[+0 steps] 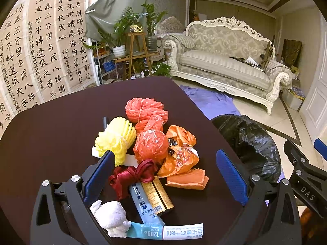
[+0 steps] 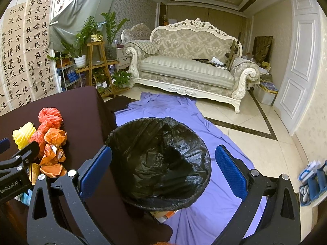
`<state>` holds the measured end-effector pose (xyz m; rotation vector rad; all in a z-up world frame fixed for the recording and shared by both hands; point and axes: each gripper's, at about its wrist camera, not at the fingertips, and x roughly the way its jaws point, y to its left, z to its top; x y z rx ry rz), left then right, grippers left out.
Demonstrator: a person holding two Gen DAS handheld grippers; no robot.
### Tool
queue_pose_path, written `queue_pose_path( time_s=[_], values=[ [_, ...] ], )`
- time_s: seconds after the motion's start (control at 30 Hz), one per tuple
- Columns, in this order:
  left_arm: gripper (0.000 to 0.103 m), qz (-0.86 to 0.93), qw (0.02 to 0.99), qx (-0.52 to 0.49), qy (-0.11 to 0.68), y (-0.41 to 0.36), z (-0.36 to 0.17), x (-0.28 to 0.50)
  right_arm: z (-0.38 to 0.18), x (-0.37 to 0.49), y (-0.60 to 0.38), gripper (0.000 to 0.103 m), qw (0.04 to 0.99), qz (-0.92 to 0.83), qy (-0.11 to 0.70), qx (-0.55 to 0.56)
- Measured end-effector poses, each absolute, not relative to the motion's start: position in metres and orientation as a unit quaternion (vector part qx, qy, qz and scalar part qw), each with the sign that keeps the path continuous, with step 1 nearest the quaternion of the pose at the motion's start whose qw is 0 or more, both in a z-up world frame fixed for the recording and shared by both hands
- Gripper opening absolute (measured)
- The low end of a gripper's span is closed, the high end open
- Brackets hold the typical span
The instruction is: Collect trash
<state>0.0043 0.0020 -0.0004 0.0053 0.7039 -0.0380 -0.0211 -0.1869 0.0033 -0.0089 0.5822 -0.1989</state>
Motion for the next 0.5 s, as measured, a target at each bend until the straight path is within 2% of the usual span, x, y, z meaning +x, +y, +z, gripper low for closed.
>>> queue_pose_path(
  time_s=[0.5],
  values=[
    [0.096,-0.031,0.936,-0.002,0.351,-0.0037,-0.0008,0.0044,0.0035,-0.022,-0.1877,0.098,0.953,-0.098,0.287,-0.004]
  ],
)
